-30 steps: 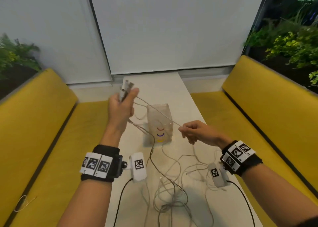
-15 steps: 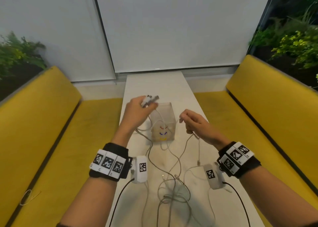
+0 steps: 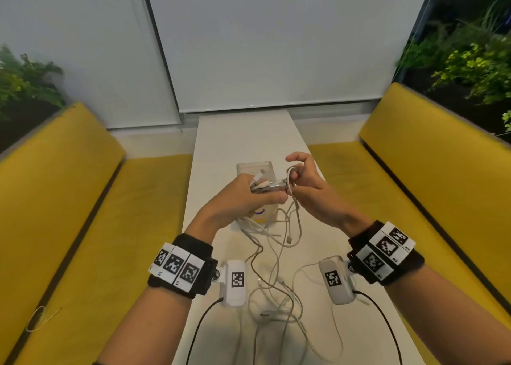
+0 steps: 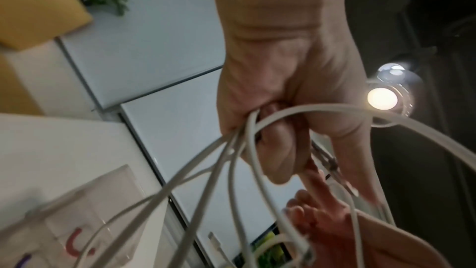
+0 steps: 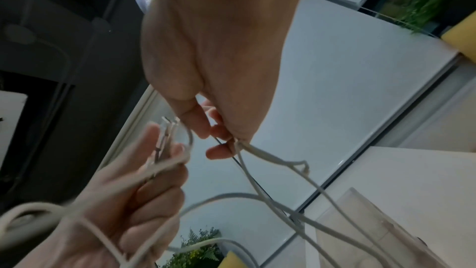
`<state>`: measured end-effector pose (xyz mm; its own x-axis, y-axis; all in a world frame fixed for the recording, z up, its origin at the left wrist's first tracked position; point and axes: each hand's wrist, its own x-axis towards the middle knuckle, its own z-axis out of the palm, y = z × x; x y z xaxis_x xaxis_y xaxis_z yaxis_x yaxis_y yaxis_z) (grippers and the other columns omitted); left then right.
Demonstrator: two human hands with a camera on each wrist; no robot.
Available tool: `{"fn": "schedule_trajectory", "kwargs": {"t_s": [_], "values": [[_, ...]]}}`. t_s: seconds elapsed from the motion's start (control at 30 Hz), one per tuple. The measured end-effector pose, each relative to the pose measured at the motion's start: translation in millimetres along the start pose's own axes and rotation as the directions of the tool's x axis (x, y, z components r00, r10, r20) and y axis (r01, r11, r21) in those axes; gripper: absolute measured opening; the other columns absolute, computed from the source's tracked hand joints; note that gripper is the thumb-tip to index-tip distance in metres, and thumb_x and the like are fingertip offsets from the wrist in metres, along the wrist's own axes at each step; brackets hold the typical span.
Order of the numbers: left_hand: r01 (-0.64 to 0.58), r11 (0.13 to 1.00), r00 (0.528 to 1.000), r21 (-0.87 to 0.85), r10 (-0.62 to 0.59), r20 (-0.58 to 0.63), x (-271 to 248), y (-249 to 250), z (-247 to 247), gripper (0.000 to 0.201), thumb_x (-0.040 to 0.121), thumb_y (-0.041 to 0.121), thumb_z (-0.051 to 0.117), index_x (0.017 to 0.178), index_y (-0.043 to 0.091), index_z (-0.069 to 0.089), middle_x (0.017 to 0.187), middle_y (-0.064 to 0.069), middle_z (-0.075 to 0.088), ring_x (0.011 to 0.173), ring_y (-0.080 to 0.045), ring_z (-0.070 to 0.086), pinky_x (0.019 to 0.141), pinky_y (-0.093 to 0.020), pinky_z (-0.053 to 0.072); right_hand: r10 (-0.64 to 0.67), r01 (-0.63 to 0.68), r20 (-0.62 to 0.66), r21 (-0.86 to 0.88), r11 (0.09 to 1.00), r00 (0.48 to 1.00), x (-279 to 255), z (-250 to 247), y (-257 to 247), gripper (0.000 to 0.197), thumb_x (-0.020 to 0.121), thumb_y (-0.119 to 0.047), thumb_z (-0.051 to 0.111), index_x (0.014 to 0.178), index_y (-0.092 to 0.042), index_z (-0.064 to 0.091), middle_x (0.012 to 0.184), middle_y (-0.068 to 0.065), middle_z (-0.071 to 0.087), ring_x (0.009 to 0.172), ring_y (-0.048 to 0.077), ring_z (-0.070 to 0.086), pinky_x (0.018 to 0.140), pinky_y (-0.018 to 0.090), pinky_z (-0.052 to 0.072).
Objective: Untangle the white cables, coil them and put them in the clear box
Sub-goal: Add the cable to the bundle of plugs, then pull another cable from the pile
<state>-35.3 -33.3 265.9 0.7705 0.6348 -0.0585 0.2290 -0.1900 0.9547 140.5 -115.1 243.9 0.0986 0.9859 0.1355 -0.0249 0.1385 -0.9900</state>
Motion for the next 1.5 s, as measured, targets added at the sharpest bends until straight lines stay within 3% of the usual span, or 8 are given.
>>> {"fn": "schedule_trajectory", "kwargs": {"t_s": [0.33, 0.5, 0.73, 0.9, 1.0, 1.07, 1.33, 1.5], "values": [[-0.048, 0.995, 0.986, -0.087, 0.034, -0.162, 4, 9, 16, 0.014, 0.089, 0.017, 0.074, 0.095, 0.004, 0.072, 0.047, 0.014, 0.056, 0.038, 0.001, 0.048, 0.041, -0.012, 0.035, 0.029, -0.022, 0.092, -0.078, 0.997, 0.995, 2, 9, 9, 0.072, 0.089, 0.021, 0.037, 0.144, -0.018, 0.015, 0.1, 0.003, 0.048, 0.085, 0.002, 0.062, 0.077, 0.023, 0.052], [-0.149, 0.965, 0.965, -0.216, 0.094, -0.244, 5, -4, -8, 0.033, 0.096, 0.023, 0.066, 0.064, 0.015, 0.062, 0.048, 0.004, 0.034, 0.038, -0.01, 0.024, 0.04, -0.021, 0.022, 0.124, -0.113, 0.114, -0.093, 0.989, 0.986, 0, -12, 15, 0.032, 0.097, -0.005, 0.055, 0.127, 0.002, 0.047, 0.073, 0.004, 0.047, 0.062, 0.011, 0.045, 0.059, 0.024, 0.039], [-0.42, 0.613, 0.895, -0.669, 0.156, -0.419, -12, 20, -55, 0.038, 0.097, 0.021, 0.057, 0.061, 0.019, 0.044, 0.044, 0.007, 0.026, 0.036, -0.008, 0.019, 0.033, -0.021, 0.015, 0.215, -0.159, 0.095, -0.41, 0.898, 0.972, -11, -42, 55, 0.021, 0.092, -0.029, 0.066, 0.093, -0.009, 0.065, 0.071, 0.012, 0.056, 0.062, 0.019, 0.053, 0.062, 0.028, 0.047], [-0.257, 0.946, 0.964, -0.197, 0.237, -0.119, -16, 27, -61, 0.032, 0.092, 0.017, 0.066, 0.06, 0.016, 0.063, 0.049, -0.003, 0.037, 0.036, -0.011, 0.024, 0.038, -0.023, 0.016, 0.253, -0.171, 0.101, -0.503, 0.847, 0.962, -13, -54, 67, 0.024, 0.096, -0.005, 0.054, 0.112, -0.016, 0.067, 0.103, 0.012, 0.072, 0.1, 0.026, 0.068, 0.09, 0.034, 0.052], [-0.165, 0.972, 0.972, 0.167, 0.132, 0.193, -22, 23, -51, 0.023, 0.089, 0.025, 0.074, 0.073, 0.008, 0.076, 0.046, 0.006, 0.038, 0.041, -0.017, 0.024, 0.041, -0.03, 0.017, 0.332, -0.287, 0.023, -0.447, 0.847, 0.943, -15, -69, 71, 0.03, 0.097, -0.002, 0.046, 0.113, -0.015, 0.067, 0.102, 0.009, 0.072, 0.099, 0.026, 0.068, 0.088, 0.037, 0.052], [-0.113, 0.958, 0.988, 0.262, 0.081, 0.131, -23, 20, -48, 0.029, 0.085, 0.032, 0.078, 0.08, 0.003, 0.074, 0.046, 0.01, 0.035, 0.042, -0.015, 0.025, 0.042, -0.029, 0.018, 0.399, -0.381, -0.049, -0.422, 0.822, 0.915, -23, -80, 78, 0.028, 0.099, -0.004, 0.044, 0.114, -0.012, 0.066, 0.102, 0.011, 0.072, 0.093, 0.022, 0.067, 0.084, 0.036, 0.052], [-0.051, 0.993, 0.982, -0.105, 0.03, -0.185, 4, -7, -32, 0.046, 0.092, 0.014, 0.065, 0.056, 0.026, 0.039, 0.049, 0.009, 0.025, 0.041, -0.011, 0.019, 0.043, -0.021, 0.02, 0.732, -0.706, -0.313, -0.636, 0.312, 0.605, -60, -125, 150, 0.019, 0.093, -0.002, 0.049, 0.097, -0.015, 0.062, 0.095, 0.006, 0.069, 0.091, 0.024, 0.07, 0.073, 0.032, 0.06], [0.012, 0.962, 0.993, -0.273, -0.044, -0.11, 12, -30, -11, 0.048, 0.102, 0.029, 0.057, 0.062, 0.024, 0.032, 0.055, 0.003, 0.018, 0.043, -0.012, 0.015, 0.038, -0.018, 0.018, 0.445, -0.694, -0.578, -0.703, 0.153, 0.684, -84, -140, 195, 0.012, 0.092, -0.01, 0.051, 0.101, -0.008, 0.058, 0.114, 0.016, 0.065, 0.105, 0.031, 0.061, 0.087, 0.039, 0.051]]}}
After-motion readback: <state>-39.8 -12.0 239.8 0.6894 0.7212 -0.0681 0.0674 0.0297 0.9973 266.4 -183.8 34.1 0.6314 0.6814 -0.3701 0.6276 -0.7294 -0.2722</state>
